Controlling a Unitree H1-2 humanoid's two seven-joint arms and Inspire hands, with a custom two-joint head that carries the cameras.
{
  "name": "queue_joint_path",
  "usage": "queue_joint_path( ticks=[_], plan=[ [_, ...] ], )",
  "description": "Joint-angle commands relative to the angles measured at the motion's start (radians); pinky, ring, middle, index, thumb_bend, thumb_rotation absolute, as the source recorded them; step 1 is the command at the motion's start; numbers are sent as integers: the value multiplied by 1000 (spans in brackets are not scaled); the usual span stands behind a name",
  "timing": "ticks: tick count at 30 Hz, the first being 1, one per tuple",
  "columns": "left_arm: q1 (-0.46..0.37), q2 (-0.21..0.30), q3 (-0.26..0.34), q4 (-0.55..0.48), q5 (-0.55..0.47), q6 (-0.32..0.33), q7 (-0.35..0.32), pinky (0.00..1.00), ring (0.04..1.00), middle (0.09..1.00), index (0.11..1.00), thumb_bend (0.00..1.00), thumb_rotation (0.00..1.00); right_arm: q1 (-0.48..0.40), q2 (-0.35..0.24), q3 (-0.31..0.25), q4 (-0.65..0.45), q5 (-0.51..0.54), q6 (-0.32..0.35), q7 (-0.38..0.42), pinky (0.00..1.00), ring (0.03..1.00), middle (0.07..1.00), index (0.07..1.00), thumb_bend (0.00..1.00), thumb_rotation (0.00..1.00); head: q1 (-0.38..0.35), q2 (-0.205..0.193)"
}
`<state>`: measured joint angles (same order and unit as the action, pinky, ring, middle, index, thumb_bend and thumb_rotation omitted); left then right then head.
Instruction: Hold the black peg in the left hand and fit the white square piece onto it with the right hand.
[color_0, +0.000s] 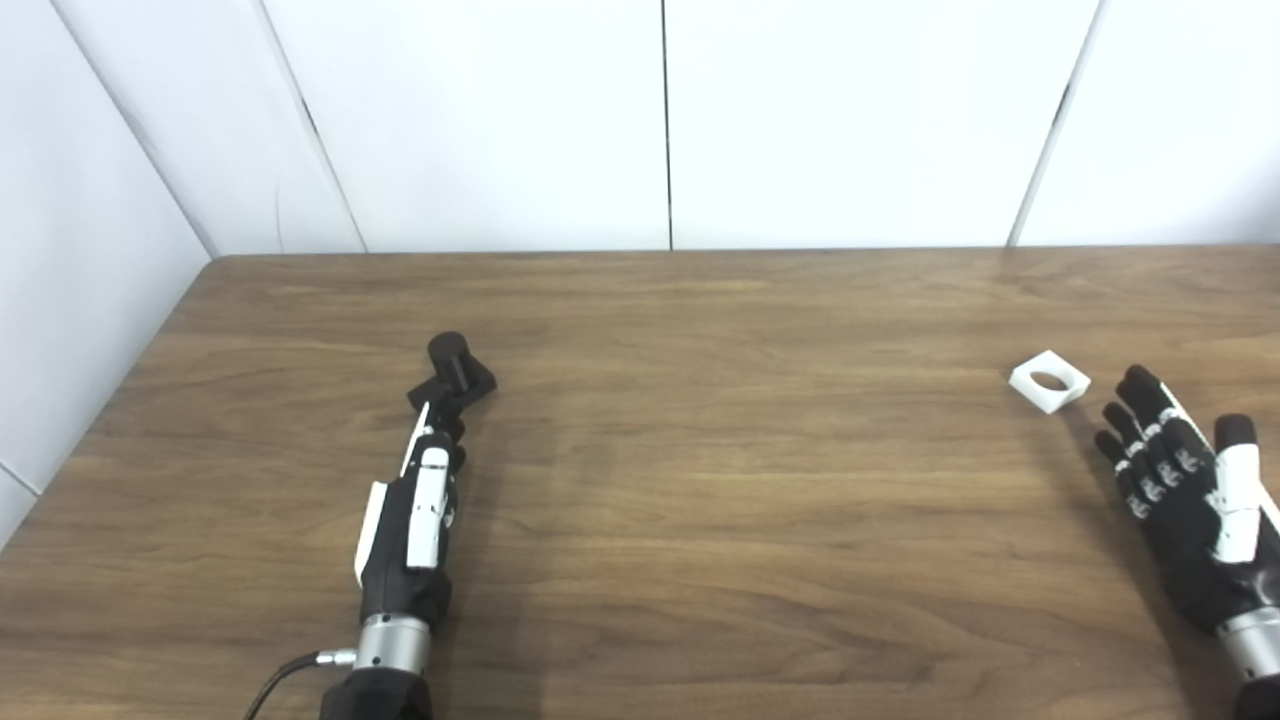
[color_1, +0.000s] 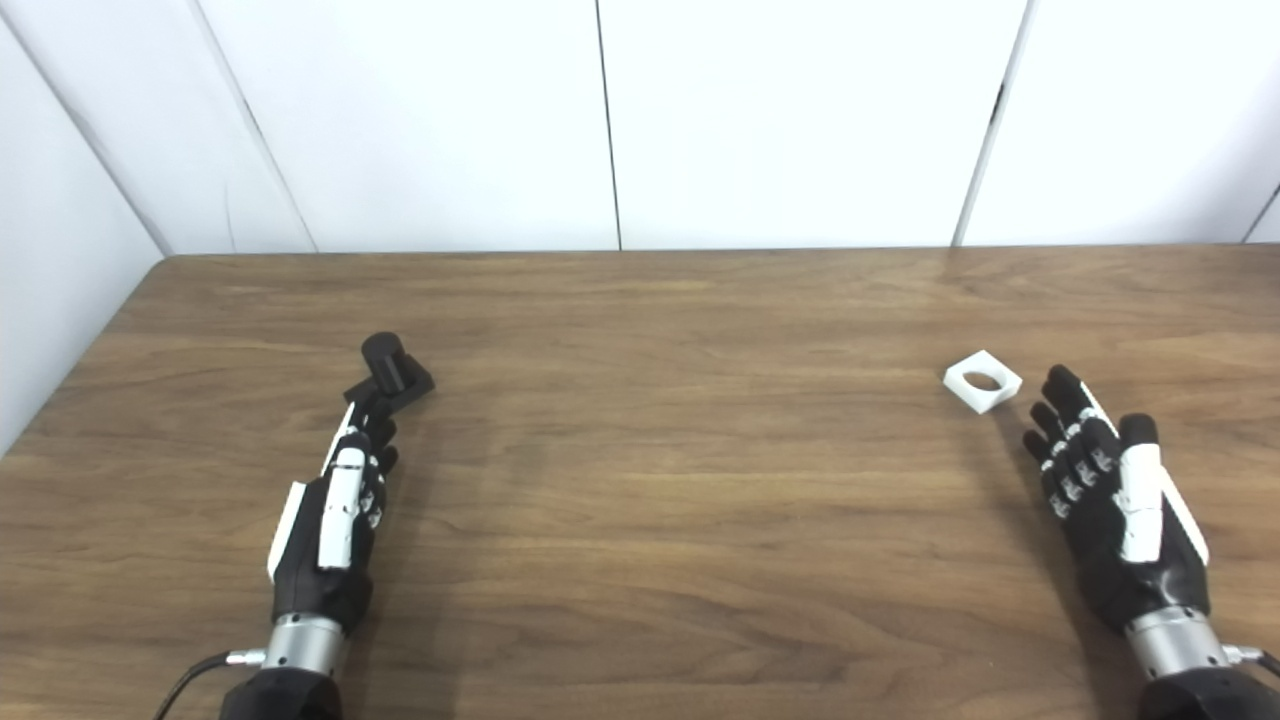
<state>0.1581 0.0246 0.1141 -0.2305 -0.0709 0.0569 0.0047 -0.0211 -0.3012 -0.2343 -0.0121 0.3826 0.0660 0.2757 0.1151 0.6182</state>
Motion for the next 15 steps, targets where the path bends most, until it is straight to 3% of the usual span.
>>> queue_joint_path(
  ticks=[1,5,11,15],
  plan=[
    [61,-1,-8,-47,49,-8,19,1000,1000,1000,995,398,757,20,13,7,1,7,-24,8,1000,1000,1000,965,671,1000,1,1],
    [66,5,-23,-69,148,28,44,1000,1000,1000,973,490,679,22,12,11,4,2,-34,15,1000,1000,1000,968,674,1000,1,3],
    [61,2,-15,-102,136,56,33,1000,1000,1000,974,486,607,24,19,13,3,2,-30,12,1000,1000,1000,963,672,1000,3,2],
    [49,21,-23,-127,233,71,54,1000,1000,1000,968,484,594,26,22,15,-1,3,-19,8,1000,1000,1000,961,680,1000,8,2]
  ],
)
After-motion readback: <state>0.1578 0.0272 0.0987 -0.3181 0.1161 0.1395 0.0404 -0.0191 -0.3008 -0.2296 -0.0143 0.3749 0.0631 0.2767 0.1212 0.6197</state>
